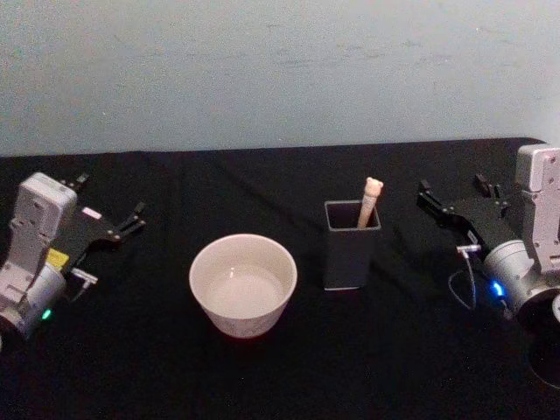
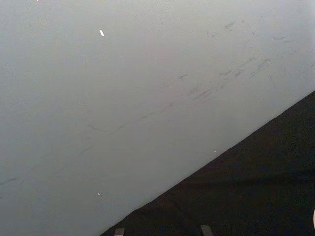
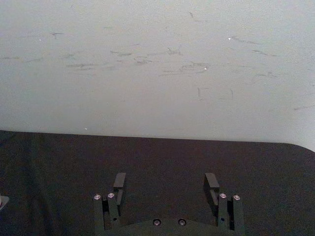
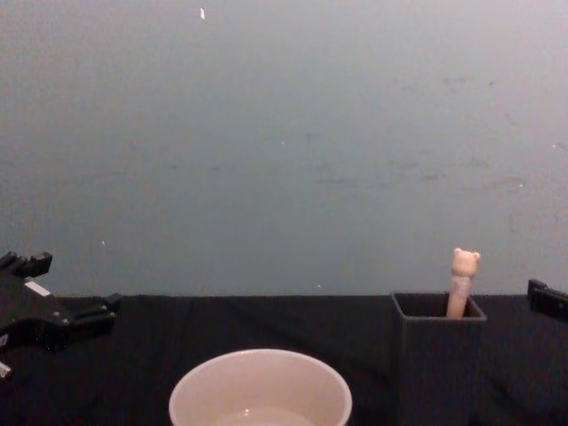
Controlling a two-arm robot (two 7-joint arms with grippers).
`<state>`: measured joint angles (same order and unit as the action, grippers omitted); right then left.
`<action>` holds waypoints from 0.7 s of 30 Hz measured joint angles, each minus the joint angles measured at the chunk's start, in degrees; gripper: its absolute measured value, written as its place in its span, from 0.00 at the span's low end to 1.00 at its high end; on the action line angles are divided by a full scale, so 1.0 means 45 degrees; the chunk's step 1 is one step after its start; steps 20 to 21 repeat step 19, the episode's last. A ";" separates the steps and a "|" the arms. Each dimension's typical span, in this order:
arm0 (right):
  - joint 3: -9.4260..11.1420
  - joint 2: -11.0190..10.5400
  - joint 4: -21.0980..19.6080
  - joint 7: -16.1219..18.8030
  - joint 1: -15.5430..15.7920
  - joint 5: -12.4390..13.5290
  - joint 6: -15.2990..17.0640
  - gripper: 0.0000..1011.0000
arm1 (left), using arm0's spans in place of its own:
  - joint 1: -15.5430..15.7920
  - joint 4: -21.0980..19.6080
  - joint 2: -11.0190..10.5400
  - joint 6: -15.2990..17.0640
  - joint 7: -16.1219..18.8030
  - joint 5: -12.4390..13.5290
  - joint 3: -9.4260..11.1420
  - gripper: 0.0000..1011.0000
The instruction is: Pick up the stirring spoon with one hand, stir inside the cup, then place it back in its original position.
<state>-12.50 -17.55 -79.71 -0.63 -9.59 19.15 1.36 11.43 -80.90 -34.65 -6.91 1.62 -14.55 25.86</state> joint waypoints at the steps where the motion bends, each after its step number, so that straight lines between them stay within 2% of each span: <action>1: 0.0000 0.0000 0.0000 0.0000 0.0000 0.0000 0.0000 0.99 | 0.0000 0.0000 0.0001 0.0000 0.0000 0.0000 0.0000 0.99; 21: 0.0000 0.0000 0.0000 0.0000 0.0000 0.0000 0.0001 0.99 | 0.0000 0.0001 0.0000 0.0000 0.0000 -0.0001 0.0000 0.99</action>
